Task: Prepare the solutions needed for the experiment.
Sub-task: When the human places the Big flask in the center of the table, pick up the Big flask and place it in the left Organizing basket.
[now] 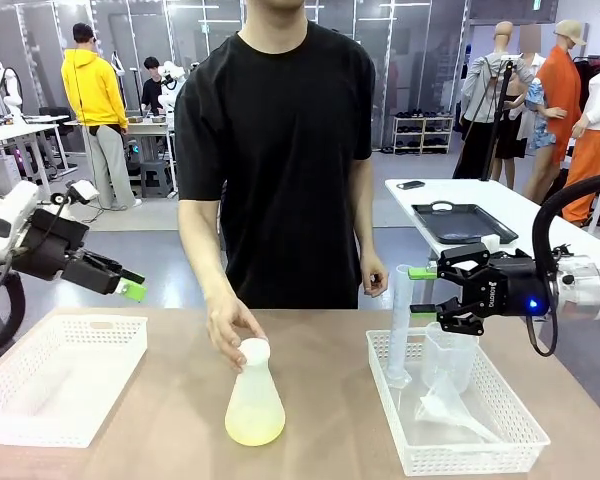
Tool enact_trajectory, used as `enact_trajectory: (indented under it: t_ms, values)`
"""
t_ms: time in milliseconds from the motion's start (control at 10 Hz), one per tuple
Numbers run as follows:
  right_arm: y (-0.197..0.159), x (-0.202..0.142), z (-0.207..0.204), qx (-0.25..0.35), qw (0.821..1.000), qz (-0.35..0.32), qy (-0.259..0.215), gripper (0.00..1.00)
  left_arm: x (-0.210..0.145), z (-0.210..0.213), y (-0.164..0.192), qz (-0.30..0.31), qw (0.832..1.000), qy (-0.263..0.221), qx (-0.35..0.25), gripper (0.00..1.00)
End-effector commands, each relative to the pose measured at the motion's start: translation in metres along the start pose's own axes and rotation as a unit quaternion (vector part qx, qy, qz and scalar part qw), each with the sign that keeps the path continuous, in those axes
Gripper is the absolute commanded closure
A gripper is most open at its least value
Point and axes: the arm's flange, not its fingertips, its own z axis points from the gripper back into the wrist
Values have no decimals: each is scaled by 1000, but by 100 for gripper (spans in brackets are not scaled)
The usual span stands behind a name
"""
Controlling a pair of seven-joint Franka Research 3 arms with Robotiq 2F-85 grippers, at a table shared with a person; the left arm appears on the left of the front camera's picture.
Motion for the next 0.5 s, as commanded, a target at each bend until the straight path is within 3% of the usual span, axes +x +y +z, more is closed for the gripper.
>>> enact_trajectory:
  t_ms: [0,100,200,400]
  values:
    - [1,0,0,6,1000,0,-1,36,-3,24,-18,-72,996,40,23,0]
    - [1,0,0,6,1000,0,-1,36,-4,29,-20,-90,995,52,-8,0]
    - [1,0,0,6,1000,0,-1,36,1,9,-8,-38,999,19,9,0]
    - [1,0,0,6,1000,0,-1,36,1,9,-8,-38,999,19,9,0]
